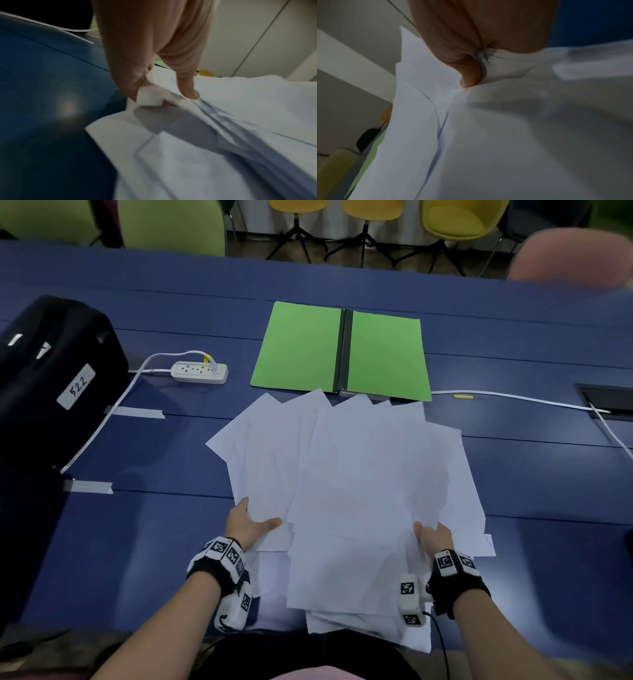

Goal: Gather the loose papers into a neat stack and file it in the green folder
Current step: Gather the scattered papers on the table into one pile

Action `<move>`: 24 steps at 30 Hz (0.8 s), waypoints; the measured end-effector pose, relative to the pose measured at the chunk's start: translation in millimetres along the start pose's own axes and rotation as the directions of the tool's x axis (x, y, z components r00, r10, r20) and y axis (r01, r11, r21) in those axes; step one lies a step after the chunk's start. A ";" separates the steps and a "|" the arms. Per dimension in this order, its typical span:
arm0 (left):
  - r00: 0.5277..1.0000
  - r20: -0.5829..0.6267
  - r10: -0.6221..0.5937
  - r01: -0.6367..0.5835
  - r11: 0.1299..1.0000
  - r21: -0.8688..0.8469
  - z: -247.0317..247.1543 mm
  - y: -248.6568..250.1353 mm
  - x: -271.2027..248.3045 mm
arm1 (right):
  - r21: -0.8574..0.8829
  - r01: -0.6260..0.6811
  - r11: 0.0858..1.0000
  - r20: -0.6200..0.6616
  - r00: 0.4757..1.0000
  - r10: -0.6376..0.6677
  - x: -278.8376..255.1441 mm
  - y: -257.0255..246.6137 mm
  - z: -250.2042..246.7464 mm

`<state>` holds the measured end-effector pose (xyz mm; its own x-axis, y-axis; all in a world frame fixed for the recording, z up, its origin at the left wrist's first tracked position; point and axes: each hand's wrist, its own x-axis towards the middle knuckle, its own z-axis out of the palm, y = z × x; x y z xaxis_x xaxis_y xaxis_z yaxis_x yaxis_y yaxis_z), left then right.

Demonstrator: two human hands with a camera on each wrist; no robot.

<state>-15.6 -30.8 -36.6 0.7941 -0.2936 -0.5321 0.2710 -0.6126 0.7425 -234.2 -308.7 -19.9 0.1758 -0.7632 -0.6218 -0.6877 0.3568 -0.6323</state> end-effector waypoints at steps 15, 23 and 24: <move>0.936 -0.290 -0.201 0.184 0.979 -0.088 5.0 14.7 2.1 | -0.032 0.049 0.998 0.179 0.983 -0.043 6.6 13.5 16.3; 0.906 -0.294 -0.303 0.307 0.951 -0.034 18.9 39.4 -3.9 | -0.265 0.245 0.933 0.241 0.953 -0.182 6.4 -2.0 28.9; 0.905 -0.292 -0.308 0.304 0.951 -0.063 16.0 39.6 -2.5 | -0.266 0.238 0.934 0.144 0.968 -0.205 13.1 -6.0 18.9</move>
<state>-15.6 -66.1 -12.3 0.7943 0.1378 -0.5916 0.5330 -0.6254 0.5699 -214.4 -310.7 -33.0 0.4131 -0.7342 -0.5388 -0.7879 0.0086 -0.6158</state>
